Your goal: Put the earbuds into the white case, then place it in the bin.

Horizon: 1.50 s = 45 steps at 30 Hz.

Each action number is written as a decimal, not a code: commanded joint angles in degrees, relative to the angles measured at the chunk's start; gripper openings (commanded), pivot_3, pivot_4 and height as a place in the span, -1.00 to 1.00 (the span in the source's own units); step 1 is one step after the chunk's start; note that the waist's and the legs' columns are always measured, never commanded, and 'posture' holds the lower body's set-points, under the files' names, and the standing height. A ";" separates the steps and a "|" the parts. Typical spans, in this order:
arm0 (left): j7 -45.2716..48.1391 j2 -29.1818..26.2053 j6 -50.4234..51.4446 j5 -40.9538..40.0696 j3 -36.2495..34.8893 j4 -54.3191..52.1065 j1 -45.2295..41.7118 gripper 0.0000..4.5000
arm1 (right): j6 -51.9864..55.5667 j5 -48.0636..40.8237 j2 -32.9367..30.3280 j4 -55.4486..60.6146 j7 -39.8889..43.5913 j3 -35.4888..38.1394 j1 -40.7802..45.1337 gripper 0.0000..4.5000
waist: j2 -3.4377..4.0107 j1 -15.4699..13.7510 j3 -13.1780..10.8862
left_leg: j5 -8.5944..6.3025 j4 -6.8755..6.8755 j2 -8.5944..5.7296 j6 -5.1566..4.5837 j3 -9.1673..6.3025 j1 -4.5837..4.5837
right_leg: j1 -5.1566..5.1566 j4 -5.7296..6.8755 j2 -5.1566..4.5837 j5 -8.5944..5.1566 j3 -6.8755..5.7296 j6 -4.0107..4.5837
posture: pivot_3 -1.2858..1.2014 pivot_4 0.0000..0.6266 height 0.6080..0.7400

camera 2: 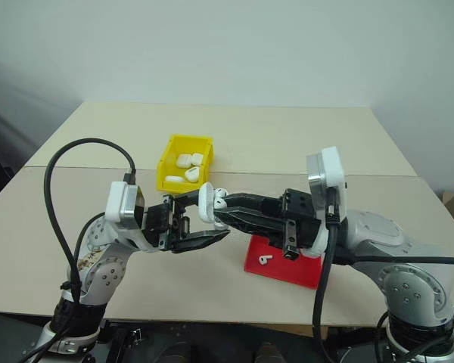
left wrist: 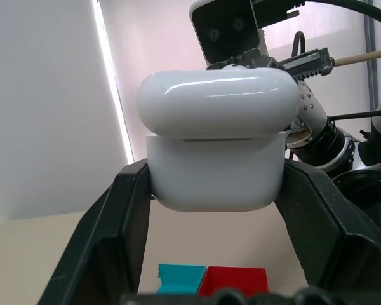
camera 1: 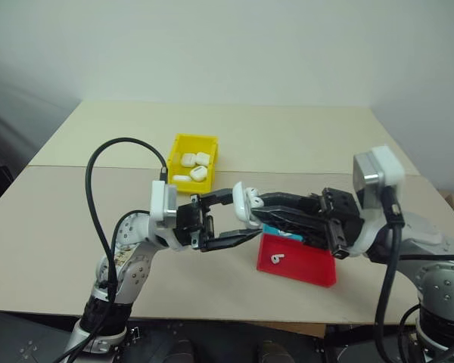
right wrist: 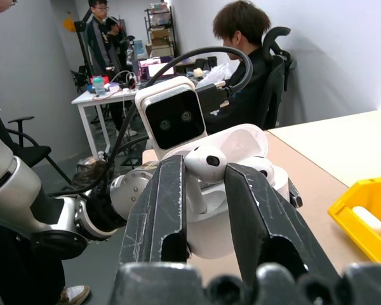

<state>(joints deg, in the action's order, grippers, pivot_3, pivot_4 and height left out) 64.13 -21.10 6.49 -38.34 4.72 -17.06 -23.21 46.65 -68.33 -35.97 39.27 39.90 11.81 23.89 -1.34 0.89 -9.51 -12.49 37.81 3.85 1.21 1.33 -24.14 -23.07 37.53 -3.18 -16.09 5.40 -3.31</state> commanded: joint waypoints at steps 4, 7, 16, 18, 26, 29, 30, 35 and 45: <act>0.07 0.26 -0.59 -0.26 -0.60 -0.86 -0.58 0.23 | -3.44 2.79 -1.85 2.68 1.14 -1.30 -0.50 -0.09 | 0.00 0.05 0.00 | 0.00 0.00 0.00 0.00 0.00 0.00 | 0.00 0.00 0.00 0.00 0.00 0.00 | 0.03 -0.52 1.00; 0.19 0.21 -0.68 -0.24 -0.63 -0.74 -0.62 0.23 | -4.07 4.01 -2.23 2.38 0.97 -1.75 -0.81 -0.09 | 0.00 0.01 0.00 | 0.00 0.00 0.00 0.00 0.00 0.01 | 0.00 0.00 0.00 0.00 0.00 0.00 | 0.03 -0.52 1.00; 1.27 -0.17 -1.38 0.67 -0.63 1.38 -0.69 0.23 | -7.76 3.76 -8.45 -1.12 6.18 5.48 0.18 -0.09 | -0.01 -0.08 -0.01 | 0.00 0.01 -0.01 0.00 0.00 0.00 | 0.02 -0.02 -0.01 0.01 0.00 -0.01 | 0.03 -0.52 1.00; 1.38 0.40 -1.82 1.56 -0.02 2.75 -1.26 0.23 | -5.70 2.35 -11.74 -3.72 6.69 5.94 4.15 -0.09 | 0.00 0.10 -0.01 | 0.00 0.01 -0.01 0.00 0.00 0.02 | 0.04 -0.02 0.00 0.01 0.00 -0.01 | 0.03 -0.52 1.00; 2.53 5.32 -9.29 10.17 3.99 13.48 -6.50 0.23 | 3.03 6.97 -17.01 -13.58 10.48 -8.12 26.56 -0.65 | 0.02 0.08 -0.01 | 0.00 -0.02 0.01 -0.01 -0.01 0.02 | -0.01 -0.05 0.03 0.02 0.01 0.01 | 0.03 -0.52 1.00; 1.02 7.11 -11.34 13.28 4.95 16.56 -8.45 0.23 | 3.29 11.15 -15.99 -13.63 12.04 -13.17 29.26 -0.98 | 0.02 -0.10 -0.01 | 0.00 0.01 -0.01 -0.01 0.00 -0.10 | -0.08 -0.09 0.00 0.02 0.02 0.00 | 0.03 -0.52 1.00; 0.50 7.60 -11.97 14.28 5.25 17.30 -8.86 0.23 | 3.38 12.13 -15.71 -13.62 12.65 -14.35 29.76 -0.98 | 0.03 -0.16 -0.01 | 0.00 0.00 -0.02 -0.01 0.01 -0.11 | -0.09 -0.10 -0.01 0.02 0.02 0.00 | 0.03 -0.52 1.00; 0.65 8.36 -12.79 14.59 5.33 16.92 -8.39 0.23 | 3.78 17.57 -15.11 -12.67 13.94 -18.99 30.72 -0.98 | 0.02 -0.20 -0.01 | 0.00 0.01 -0.01 -0.01 0.00 -0.16 | -0.10 -0.14 -0.01 0.03 -0.01 -0.01 | 0.03 -0.52 1.00; -0.13 8.39 -13.41 15.15 5.33 15.51 -6.71 0.23 | 2.11 27.91 -15.78 -10.23 17.41 -23.96 29.95 -0.98 | 0.03 -0.14 -0.01 | 0.00 0.01 -0.01 -0.01 0.00 -0.12 | -0.11 -0.07 0.00 0.03 -0.01 -0.01 | 0.03 -0.52 1.00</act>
<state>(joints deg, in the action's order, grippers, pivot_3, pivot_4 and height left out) 64.42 -13.05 -5.77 -22.05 10.44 1.55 -29.86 50.01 -42.89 -50.86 28.62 56.79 -11.94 53.44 -1.31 0.75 -9.52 -12.49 37.82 3.84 1.20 1.32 -24.26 -23.19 37.47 -3.18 -16.06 5.40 -3.32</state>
